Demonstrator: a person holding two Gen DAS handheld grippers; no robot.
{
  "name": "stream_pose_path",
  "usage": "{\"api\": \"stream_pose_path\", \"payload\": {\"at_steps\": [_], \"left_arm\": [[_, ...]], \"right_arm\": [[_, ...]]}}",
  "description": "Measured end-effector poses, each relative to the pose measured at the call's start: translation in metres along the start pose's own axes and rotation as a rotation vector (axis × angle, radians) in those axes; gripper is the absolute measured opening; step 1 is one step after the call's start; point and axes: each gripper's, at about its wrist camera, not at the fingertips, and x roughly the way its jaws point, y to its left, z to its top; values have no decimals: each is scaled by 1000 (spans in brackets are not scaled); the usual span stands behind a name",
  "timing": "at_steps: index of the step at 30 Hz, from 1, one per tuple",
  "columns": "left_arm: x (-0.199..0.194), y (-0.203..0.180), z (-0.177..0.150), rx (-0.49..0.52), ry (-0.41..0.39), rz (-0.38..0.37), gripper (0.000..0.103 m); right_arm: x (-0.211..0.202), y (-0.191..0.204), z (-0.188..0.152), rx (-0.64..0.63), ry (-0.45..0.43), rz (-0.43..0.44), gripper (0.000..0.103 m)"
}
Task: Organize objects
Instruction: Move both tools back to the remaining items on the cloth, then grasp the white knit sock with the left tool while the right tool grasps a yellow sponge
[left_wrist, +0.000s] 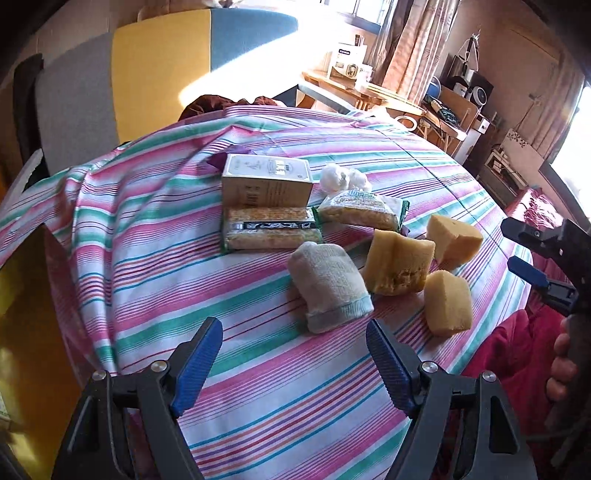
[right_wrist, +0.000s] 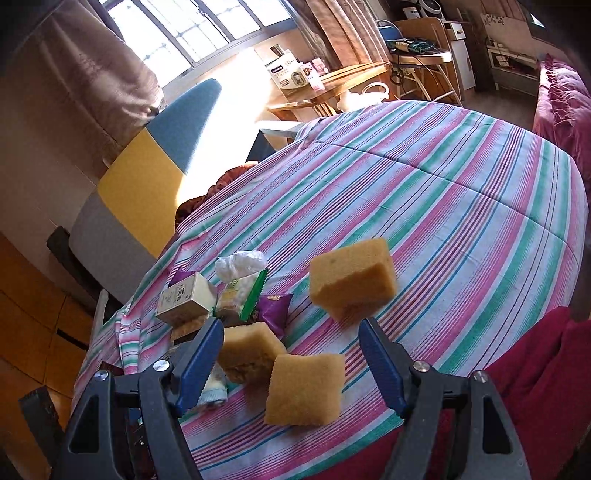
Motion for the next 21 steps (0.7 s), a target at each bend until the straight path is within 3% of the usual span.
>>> {"api": "stream_pose_path", "payload": {"at_steps": [13,15,17,21], "left_arm": [[79,-15,36,-30,91,15,79],[81,-11,31,-52,86,-44,65],[74,-12,23,-42,60,-62,57],[59,-7,8,-31,31,-54,55]], "right_arm": [[8,2,-2,2,40,40,77],[8,1,-2,5,43,40,77],[10,1,-2,7,50,42,77],[14,2,-2,3,66,32,77]]}}
